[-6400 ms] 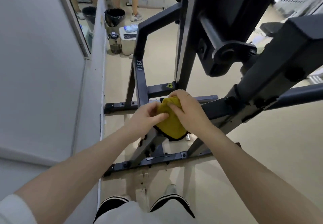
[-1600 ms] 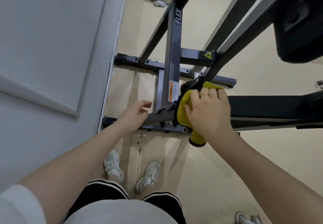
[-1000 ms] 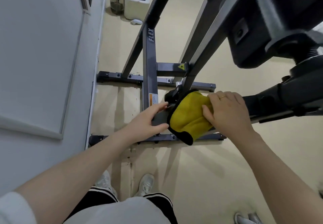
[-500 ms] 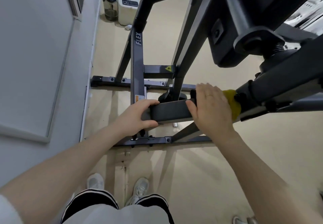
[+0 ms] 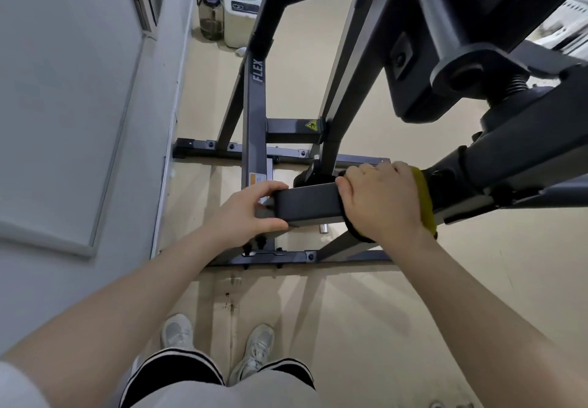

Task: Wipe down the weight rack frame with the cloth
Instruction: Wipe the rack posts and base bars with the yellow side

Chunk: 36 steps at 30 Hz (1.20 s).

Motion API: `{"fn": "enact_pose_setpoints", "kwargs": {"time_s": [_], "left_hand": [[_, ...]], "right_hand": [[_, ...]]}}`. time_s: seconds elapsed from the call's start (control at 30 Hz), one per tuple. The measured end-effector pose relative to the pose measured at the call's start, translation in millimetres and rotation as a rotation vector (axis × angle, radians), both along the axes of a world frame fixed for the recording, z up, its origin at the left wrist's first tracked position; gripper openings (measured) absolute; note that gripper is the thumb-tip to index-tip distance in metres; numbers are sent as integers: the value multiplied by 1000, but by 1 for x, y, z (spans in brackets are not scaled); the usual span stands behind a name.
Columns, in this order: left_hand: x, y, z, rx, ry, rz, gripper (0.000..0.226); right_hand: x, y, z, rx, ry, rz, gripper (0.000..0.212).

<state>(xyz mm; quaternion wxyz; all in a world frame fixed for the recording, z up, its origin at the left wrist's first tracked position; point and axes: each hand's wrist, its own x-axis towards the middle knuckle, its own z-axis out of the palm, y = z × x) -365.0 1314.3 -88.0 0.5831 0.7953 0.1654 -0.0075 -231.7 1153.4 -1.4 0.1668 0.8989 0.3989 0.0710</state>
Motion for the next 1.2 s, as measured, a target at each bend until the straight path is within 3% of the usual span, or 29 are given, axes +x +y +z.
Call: {"fn": "enact_pose_setpoints", "kwargs": {"time_s": [0.1,0.27,0.4,0.6,0.67,0.77,0.83,0.9,1.0,1.1,1.2], "left_hand": [[-1,-2,-4,-21,0,17,68],[-12,1,-17,-243,22,99,88],[-38,19,-43,-202,84,121,78],[-58,41,-67,-109,142,91,65],[-60,39,-71,-85,144,97,64],[-65,36,-73,-61,146,64,63],[-72,38,-75,-78,156,78,63],[-80,40,-82,-99,172,126,62],[-89,38,-101,-125,216,162,61],[-92,32,-122,-160,245,184,60],[-94,28,-146,-161,269,230,59]], "right_hand": [[-19,29,-23,20,41,36,38],[-62,77,-71,14,71,187,33],[-62,66,-68,-2,79,401,32],[-57,33,-76,161,-199,373,43],[-72,52,-96,52,-188,418,36],[-94,78,-116,-357,-136,523,20],[-92,75,-116,-510,-124,539,27],[-87,62,-109,-495,-171,534,39],[-86,46,-95,-522,-397,563,59],[-96,55,-112,-724,-323,611,56],[-105,74,-147,-667,-349,668,58]]}}
